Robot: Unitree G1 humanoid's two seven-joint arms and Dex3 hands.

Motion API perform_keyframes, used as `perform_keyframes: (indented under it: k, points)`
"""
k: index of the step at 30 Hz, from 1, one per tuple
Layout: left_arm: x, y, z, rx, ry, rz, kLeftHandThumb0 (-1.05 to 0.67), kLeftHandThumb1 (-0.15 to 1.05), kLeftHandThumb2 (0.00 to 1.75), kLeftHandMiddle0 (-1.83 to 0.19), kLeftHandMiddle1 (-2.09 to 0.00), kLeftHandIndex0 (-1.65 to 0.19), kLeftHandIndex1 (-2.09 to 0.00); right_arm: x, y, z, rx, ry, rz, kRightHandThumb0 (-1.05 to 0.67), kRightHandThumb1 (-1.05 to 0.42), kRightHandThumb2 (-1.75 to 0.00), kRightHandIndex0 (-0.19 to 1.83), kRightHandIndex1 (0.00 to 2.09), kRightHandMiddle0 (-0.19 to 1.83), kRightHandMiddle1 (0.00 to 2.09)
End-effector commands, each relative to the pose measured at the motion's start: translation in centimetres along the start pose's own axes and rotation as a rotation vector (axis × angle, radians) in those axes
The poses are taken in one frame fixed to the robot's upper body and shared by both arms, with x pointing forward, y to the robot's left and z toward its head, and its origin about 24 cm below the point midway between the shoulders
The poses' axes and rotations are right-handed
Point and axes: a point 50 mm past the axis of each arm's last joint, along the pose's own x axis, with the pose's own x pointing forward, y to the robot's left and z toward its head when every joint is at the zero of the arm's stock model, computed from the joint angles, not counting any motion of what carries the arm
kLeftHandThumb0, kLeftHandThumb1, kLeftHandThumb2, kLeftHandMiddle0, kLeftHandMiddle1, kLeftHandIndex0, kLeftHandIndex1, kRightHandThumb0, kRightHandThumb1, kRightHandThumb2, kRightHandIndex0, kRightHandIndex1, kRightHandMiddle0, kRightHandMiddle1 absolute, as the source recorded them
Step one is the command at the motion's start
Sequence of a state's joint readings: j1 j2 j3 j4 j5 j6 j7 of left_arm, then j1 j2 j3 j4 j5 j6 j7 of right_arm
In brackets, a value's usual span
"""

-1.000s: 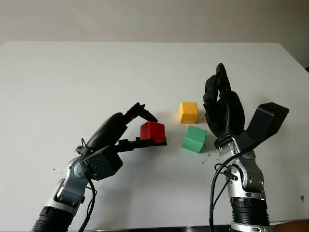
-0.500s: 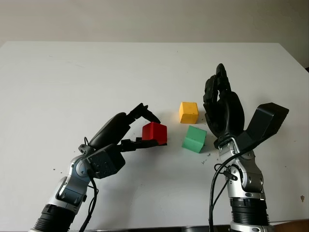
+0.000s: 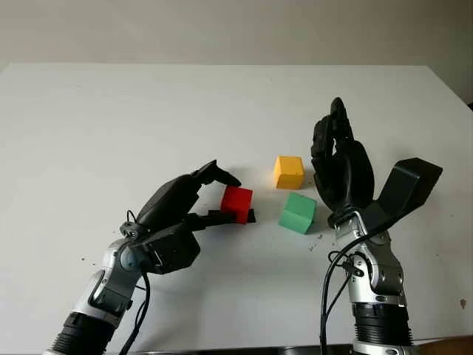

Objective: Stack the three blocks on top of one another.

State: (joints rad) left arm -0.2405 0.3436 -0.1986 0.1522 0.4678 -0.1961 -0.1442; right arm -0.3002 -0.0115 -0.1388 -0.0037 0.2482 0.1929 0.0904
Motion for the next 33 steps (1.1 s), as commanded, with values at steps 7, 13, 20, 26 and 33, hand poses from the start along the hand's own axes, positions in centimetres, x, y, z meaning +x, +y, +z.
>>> perform_keyframes:
  k: [7, 13, 20, 26, 33]
  points:
    - [0.2, 0.4, 0.5, 0.027, -0.019, 0.014, -0.55, 1.04, 0.05, 0.02, -0.05, -0.03, -0.47, -0.1, -0.1, 0.4, 0.002, -0.021, -0.003, -0.58, -1.05, -0.63, -0.19, 0.0, -0.19, 0.0]
    - [0.1, 0.4, 0.4, 0.003, -0.017, 0.008, -0.57, 1.04, 0.05, 0.05, -0.05, -0.01, -0.32, -0.1, -0.1, 0.5, -0.013, -0.022, 0.002, -0.58, -1.05, -0.64, -0.19, 0.0, -0.19, 0.0]
    - [-0.6, 1.4, 0.8, -0.146, -0.052, 0.018, -0.76, 1.05, 0.11, 0.19, -0.01, 0.18, -0.02, -0.1, -0.2, 0.5, -0.009, -0.024, 0.0, -0.59, -1.05, -0.64, -0.19, 0.0, -0.19, 0.0]
    - [-1.9, 3.9, 1.6, -0.349, -0.148, 0.086, -0.86, 1.05, 0.2, 0.19, 0.0, 0.19, 0.0, -0.1, -0.4, 0.6, -0.024, -0.031, -0.001, -0.6, -1.05, -0.63, -0.19, 0.0, -0.19, 0.0]
    - [-3.3, 6.6, 2.4, -0.524, -0.211, 0.21, -0.94, 1.05, 0.37, 0.15, -0.05, 0.17, -0.05, 0.1, -0.9, 0.9, -0.029, -0.04, -0.008, -0.61, -1.05, -0.62, -0.19, 0.0, -0.19, 0.0]
